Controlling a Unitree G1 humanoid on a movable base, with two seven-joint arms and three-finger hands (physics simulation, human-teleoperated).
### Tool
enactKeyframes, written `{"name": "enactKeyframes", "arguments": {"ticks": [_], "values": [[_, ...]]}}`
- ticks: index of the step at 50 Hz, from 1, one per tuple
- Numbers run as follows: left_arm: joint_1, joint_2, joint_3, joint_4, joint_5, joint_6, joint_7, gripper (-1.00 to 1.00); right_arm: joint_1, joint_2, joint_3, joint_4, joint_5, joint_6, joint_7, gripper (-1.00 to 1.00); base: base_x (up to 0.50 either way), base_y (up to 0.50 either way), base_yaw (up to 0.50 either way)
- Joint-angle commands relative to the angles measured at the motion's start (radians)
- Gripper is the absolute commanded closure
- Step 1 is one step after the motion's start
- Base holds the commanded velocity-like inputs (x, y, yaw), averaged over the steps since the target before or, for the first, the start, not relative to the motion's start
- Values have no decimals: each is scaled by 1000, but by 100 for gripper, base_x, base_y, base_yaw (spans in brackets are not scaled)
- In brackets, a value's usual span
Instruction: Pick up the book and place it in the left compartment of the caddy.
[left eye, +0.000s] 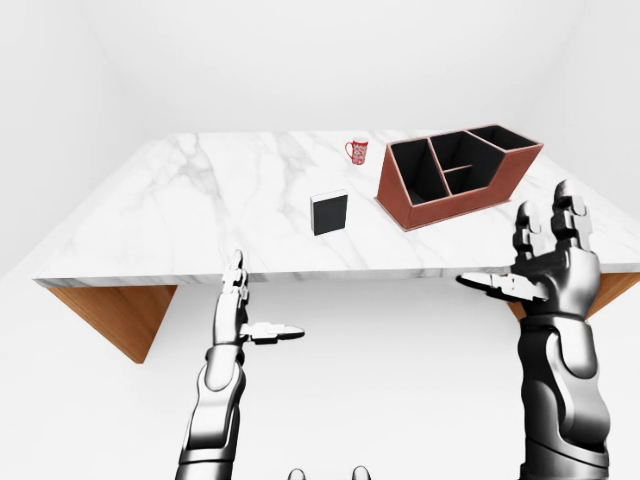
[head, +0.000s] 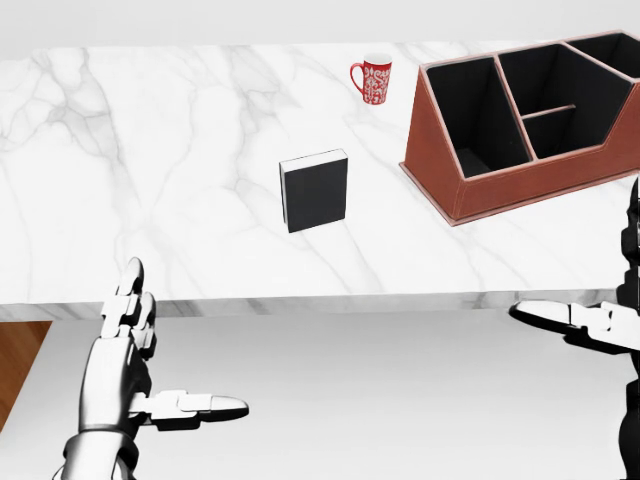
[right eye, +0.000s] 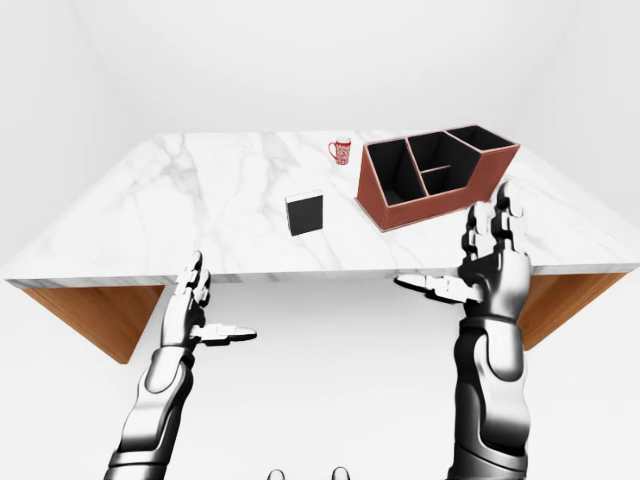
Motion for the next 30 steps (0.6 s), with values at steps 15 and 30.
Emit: {"name": "enactKeyframes", "arguments": {"ticks": [15,30], "values": [[-2,1,5,22,-16,-22,0,-100,-24,-143,-251,-105,202,0,-56,-100,0,0,0],[17,-6,-4,-19,-12,10,8,-100,22,-293,-569,-10,365,0,-51,-100,0,0,0]]}}
